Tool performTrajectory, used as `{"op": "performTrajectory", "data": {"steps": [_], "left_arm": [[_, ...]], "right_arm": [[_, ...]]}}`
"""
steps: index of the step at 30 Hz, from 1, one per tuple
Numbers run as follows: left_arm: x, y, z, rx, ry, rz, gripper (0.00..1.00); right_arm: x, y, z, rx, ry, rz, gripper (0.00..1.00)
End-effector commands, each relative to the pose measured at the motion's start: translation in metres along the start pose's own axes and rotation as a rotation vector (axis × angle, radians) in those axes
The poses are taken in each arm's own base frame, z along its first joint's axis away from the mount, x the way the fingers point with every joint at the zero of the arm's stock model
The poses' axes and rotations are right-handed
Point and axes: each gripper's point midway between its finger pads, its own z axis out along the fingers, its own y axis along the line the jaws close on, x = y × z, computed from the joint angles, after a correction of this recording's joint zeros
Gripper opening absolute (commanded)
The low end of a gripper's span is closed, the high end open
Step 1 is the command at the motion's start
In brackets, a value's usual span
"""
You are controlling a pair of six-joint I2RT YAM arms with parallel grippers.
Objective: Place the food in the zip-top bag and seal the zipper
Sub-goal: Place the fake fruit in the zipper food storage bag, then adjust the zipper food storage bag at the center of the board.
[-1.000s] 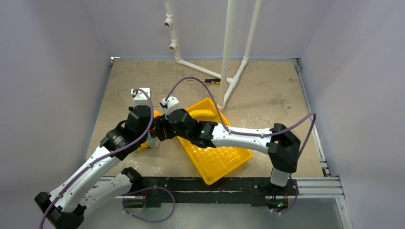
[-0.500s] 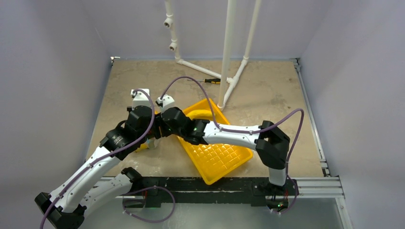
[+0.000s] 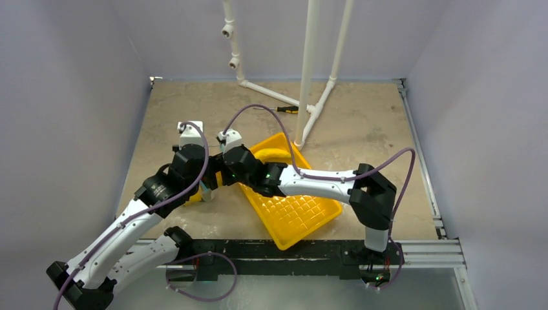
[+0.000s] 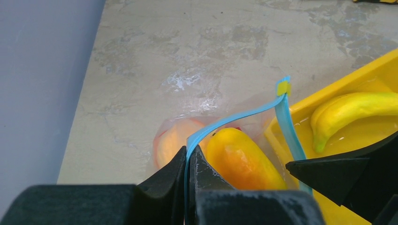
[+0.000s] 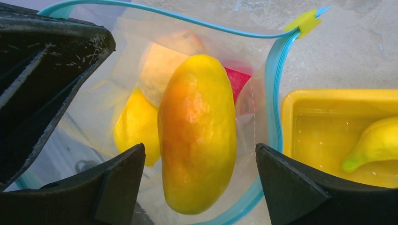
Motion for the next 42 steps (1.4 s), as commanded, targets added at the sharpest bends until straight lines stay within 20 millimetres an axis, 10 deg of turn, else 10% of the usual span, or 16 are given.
{"op": "performTrajectory", "data": {"steps": [1,10,28,42], "left_arm": [[-0.012,-0.022,0.001,0.086,-0.034,-0.063,0.0],[-0.012,-0.022,0.001,0.086,-0.034,-0.063,0.0],[-0.012,-0.023,0.001,0.091,-0.031,-0.061,0.0],[-0.011,-0.024,0.002,0.092,-0.027,-0.056,0.0]], "right_arm": [[-0.042,0.027,-0.031,-0.073,-0.124,0.054,0.89],[-0.056,0.006,-0.061,0.002,-0.189,0.127,0.87],[-0.018,-0.057,-0.033,0.182,-0.105,0.23,0.6],[-0.009,-0.044,-0.018,0.06,-0.083,0.257,0.51]]}}
